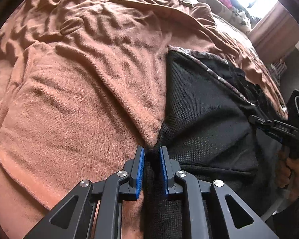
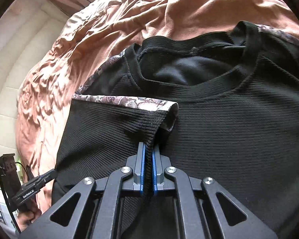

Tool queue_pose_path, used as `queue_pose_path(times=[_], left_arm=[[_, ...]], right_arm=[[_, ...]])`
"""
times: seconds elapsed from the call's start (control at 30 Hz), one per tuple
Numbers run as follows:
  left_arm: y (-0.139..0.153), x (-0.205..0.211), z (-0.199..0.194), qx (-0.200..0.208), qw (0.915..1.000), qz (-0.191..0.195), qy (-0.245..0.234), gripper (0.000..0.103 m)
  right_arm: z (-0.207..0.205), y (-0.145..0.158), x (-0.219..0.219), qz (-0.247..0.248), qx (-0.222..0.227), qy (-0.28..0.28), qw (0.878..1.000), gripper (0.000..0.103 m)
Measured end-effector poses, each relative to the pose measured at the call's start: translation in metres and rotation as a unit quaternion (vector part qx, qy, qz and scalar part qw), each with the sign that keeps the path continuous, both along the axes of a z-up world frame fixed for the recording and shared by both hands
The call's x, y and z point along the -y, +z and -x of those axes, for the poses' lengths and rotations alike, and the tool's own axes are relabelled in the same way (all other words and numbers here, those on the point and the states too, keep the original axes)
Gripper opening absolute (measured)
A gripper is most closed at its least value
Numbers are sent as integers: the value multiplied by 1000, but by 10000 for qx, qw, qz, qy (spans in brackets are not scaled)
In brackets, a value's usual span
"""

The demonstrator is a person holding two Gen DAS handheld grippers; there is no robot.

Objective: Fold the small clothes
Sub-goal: 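Open both tools and lift them off the shirt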

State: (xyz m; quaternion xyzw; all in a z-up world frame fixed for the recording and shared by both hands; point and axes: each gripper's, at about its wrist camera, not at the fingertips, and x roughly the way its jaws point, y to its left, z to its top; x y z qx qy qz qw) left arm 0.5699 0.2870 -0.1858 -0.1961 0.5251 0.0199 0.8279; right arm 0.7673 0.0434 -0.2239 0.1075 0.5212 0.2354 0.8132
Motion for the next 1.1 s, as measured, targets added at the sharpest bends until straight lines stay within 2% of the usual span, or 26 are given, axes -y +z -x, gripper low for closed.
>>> queue_pose_path(times=[0.1, 0.17, 0.23, 0.27, 0.3, 0.47, 0.6, 0.67, 0.73, 0.8, 1.1], left_arm=[[4, 4, 3, -36, 9999, -125, -29, 20], [10, 5, 5, -35, 9998, -172, -46, 24], [16, 5, 10, 1, 9998, -213, 0, 35], [20, 5, 12, 37, 9998, -215, 32, 44], [25, 5, 15, 95, 9997, -216, 74, 52], [49, 10, 24, 272, 9992, -235, 180, 62], [69, 26, 32, 466, 9983, -326, 158, 77], [80, 36, 35, 573, 9975, -399, 147, 79], [89, 46, 37, 641, 9970, -412, 98, 80], [97, 56, 37, 684, 9967, -426, 35, 81], [132, 111, 40, 929, 9945, -446, -181, 85]], right_arm=[[4, 6, -2, 130, -99, 87, 9998, 7], [9, 18, 3, 156, 46, 27, 9999, 19], [17, 28, 11, 70, 176, 17, 9998, 53], [23, 34, 16, 41, 255, 1, 9997, 58], [28, 40, 22, 47, 329, -15, 9994, 60], [63, 66, 57, 204, 700, -143, 9972, 60], [92, 87, 92, 178, 843, -274, 9959, 60], [108, 97, 109, 156, 931, -337, 9950, 62], [122, 105, 127, 133, 1014, -441, 9938, 76], [133, 111, 146, 69, 1007, -543, 9934, 82], [176, 137, 227, -182, 1020, -1015, 9894, 98]])
